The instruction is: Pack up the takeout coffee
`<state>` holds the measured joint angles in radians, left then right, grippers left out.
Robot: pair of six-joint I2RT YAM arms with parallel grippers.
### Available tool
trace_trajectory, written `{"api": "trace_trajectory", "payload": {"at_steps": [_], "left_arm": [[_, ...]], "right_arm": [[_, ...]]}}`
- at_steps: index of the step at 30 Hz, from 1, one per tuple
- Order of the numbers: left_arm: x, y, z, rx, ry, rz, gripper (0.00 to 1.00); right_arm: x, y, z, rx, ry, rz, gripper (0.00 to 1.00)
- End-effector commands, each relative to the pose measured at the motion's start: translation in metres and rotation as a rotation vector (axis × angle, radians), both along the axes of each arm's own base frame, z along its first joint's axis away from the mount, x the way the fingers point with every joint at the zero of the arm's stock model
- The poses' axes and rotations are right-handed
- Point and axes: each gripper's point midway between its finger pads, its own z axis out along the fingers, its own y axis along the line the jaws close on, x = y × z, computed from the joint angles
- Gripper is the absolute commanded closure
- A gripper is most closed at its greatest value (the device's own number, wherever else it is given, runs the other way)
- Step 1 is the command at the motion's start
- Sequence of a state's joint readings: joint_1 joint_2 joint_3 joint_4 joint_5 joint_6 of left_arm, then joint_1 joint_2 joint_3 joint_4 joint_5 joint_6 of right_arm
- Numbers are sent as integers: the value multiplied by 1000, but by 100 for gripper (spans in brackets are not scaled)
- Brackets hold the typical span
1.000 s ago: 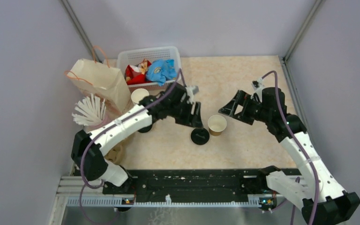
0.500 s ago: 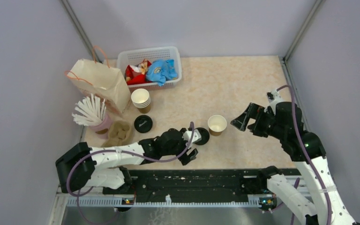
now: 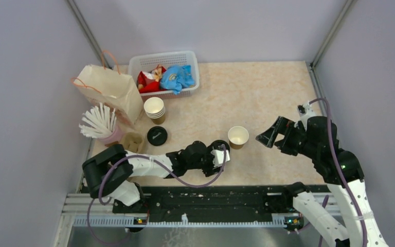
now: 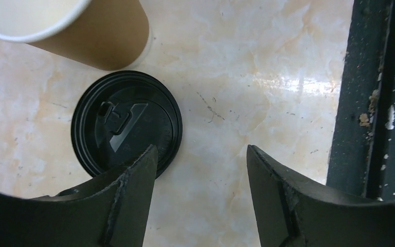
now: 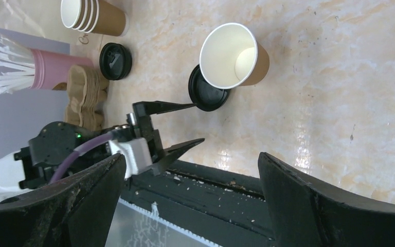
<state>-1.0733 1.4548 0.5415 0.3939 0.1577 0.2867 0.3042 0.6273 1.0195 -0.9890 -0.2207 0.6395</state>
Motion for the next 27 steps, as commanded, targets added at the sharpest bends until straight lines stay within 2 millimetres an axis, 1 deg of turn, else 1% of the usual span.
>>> {"api": "trace_trajectory", "payload": {"at_steps": [1, 4, 6, 9, 12, 14, 21, 25, 27], "left_arm": [[12, -29, 20, -76, -96, -60, 30], [20, -32, 14, -63, -117, -42, 34], [22, -33, 8, -46, -123, -45, 36], [27, -33, 3, -25, -136, -30, 42], [31, -33, -6, 2, -142, -25, 44], [33, -33, -10, 16, -147, -21, 48], [40, -29, -11, 42, -152, 22, 71], [34, -26, -6, 55, -122, 10, 87], [31, -23, 1, 54, -105, 18, 92]], "right_arm": [[-2, -3, 23, 22, -53, -21, 1], [-3, -3, 23, 24, -49, -23, 1], [-4, -3, 22, 23, -46, -22, 1], [-4, -3, 22, 25, -45, -20, 1], [-3, -2, 21, 25, -42, -19, 1], [-2, -1, 20, 29, -42, -15, 1], [0, 1, 19, 30, -39, -4, 1], [0, 2, 20, 32, -43, 1, 1], [0, 2, 20, 31, -47, 3, 1]]}}
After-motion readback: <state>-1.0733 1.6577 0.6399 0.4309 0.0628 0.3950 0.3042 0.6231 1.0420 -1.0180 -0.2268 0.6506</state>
